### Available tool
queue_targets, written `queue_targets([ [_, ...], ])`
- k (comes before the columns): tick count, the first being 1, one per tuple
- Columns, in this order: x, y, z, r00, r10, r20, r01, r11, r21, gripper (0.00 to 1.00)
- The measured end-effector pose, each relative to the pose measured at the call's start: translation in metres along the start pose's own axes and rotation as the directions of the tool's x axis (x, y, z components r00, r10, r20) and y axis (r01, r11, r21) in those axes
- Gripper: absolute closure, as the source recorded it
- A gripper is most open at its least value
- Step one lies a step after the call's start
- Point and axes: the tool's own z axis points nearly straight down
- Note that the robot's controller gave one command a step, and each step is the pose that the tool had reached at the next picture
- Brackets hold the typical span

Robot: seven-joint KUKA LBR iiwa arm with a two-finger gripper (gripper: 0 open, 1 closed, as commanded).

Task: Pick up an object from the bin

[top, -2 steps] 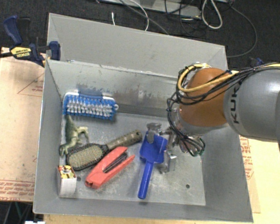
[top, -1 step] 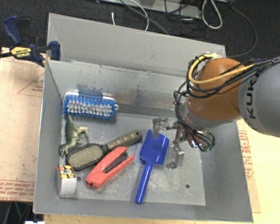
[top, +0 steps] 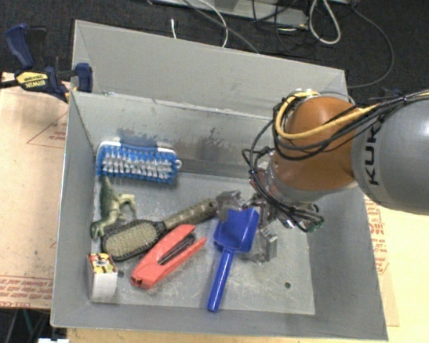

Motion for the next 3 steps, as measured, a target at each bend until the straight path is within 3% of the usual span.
queue_targets([
  [1,-0.0075,-0.0135,0.0320,0.997,-0.074,0.007,0.074,0.997,0.009,0.00],
  [2,-0.0171,-0.0126,0.0284,0.897,-0.441,0.010,0.441,0.897,0.013,1.00],
  [3,-0.0171,-0.0126,0.0284,0.897,-0.441,0.010,0.441,0.897,0.013,1.00],
])
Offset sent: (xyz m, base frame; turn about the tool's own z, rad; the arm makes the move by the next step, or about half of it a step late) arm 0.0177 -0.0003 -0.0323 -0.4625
